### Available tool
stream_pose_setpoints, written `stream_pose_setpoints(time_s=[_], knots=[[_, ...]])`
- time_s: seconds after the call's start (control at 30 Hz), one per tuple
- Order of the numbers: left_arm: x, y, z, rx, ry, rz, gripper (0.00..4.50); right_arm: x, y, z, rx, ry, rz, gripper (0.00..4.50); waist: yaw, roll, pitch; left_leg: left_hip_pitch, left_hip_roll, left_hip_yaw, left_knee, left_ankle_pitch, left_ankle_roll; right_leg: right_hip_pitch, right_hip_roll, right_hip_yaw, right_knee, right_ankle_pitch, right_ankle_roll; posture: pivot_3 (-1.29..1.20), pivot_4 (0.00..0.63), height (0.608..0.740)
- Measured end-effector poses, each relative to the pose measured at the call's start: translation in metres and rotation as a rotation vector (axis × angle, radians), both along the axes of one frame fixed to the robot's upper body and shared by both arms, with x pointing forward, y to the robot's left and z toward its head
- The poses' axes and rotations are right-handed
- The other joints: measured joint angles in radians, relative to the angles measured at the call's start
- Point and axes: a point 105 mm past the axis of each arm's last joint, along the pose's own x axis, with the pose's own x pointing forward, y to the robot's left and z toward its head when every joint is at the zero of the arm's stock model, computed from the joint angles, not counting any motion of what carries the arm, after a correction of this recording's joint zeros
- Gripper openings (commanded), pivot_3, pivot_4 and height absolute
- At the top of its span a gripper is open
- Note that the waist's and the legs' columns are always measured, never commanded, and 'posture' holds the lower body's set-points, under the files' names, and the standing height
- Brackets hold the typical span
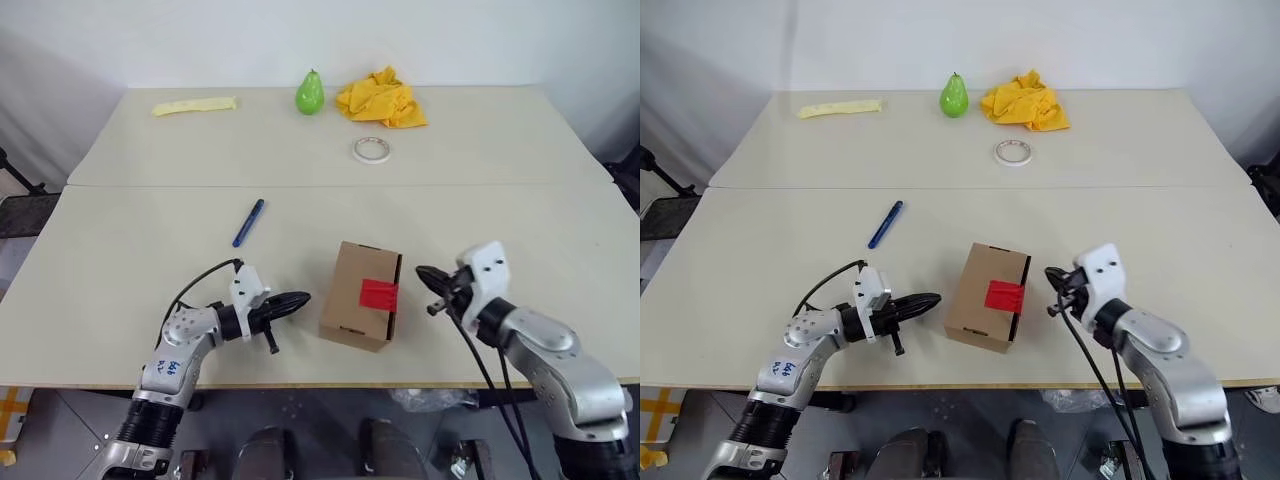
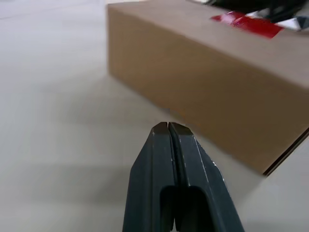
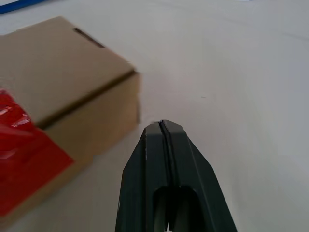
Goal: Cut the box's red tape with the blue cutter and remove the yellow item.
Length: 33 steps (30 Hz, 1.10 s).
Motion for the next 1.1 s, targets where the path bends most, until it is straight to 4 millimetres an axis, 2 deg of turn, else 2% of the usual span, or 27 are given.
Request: stream_pose_setpoints(time_s=[0.2,0.43,0.5,0.6,0.73,0.8,0.9,1.0,1.1], knots=[[-0.015,-0.024,-0.001,0.007,0.057,-0.139,0.02,0.016,0.03,0.007,-0.007,0.025,0.141,0.0,-0.001,0.0,0.0,-0.001,0.0,0.0,0.001,0.001,-0.002,0.0,0.0,-0.001,0.001,0.0,0.0,0.0,0.15,0.74],[-0.027,-0.045,-0.002,0.031,0.12,-0.22,0.02,0.043,0.042,0.016,-0.058,0.001,0.202,0.0,-0.001,-0.001,0.0,-0.002,0.0,0.001,0.002,0.001,-0.002,0.0,0.0,-0.001,0.003,0.0,0.001,0.0,0.15,0.74],[-0.03,-0.051,-0.002,0.027,0.124,-0.239,0.02,0.049,0.041,0.018,-0.075,-0.019,0.201,0.0,0.0,-0.001,0.0,-0.002,0.0,0.0,0.002,0.001,-0.002,0.0,0.0,-0.002,0.003,0.0,0.001,0.0,0.15,0.74],[-0.029,-0.048,-0.004,0.037,0.134,-0.222,0.02,0.053,0.036,0.023,-0.073,-0.048,0.179,0.0,0.0,-0.001,0.0,-0.003,0.0,0.001,0.002,0.001,-0.002,-0.001,0.0,-0.003,0.002,0.001,0.001,0.0,0.15,0.74],[-0.021,-0.024,-0.009,0.078,0.162,-0.135,0.02,0.058,0.007,0.055,-0.008,-0.139,0.055,0.0,0.0,-0.001,0.0,-0.003,0.001,0.001,0.001,0.001,-0.002,-0.001,-0.001,-0.008,0.002,0.001,0.002,0.0,0.15,0.74],[-0.018,-0.015,-0.008,0.078,0.165,-0.101,0.02,0.049,-0.006,0.067,-0.002,-0.161,0.023,0.0,0.0,-0.001,0.0,-0.003,0.002,0.001,0.001,0.0,-0.003,-0.001,-0.001,-0.01,0.002,0.001,0.001,0.0,0.15,0.74],[-0.004,0.008,-0.004,0.067,0.155,0.004,0.02,0.026,-0.023,0.072,-0.011,-0.152,-0.007,0.0,0.005,-0.001,0.0,-0.003,0.004,0.0,0.001,-0.001,-0.004,0.0,-0.002,-0.016,0.001,0.001,0.001,0.0,0.15,0.74],[0.03,0.03,0.008,-0.022,0.127,0.189,0.02,-0.004,-0.04,0.061,-0.055,-0.071,-0.041,0.0,0.014,-0.001,0.001,-0.003,0.003,-0.001,0.002,-0.002,-0.002,0.001,-0.002,-0.018,0.0,0.001,0.001,0.0,0.15,0.74],[0.051,0.03,0.022,-0.081,0.096,0.24,0.02,-0.036,-0.049,0.043,-0.124,0.037,-0.048,0.0,0.02,-0.002,0.001,-0.004,0.002,-0.001,0.002,-0.002,-0.002,0.001,-0.003,-0.018,-0.001,0.001,0.001,0.0,0.15,0.74]])
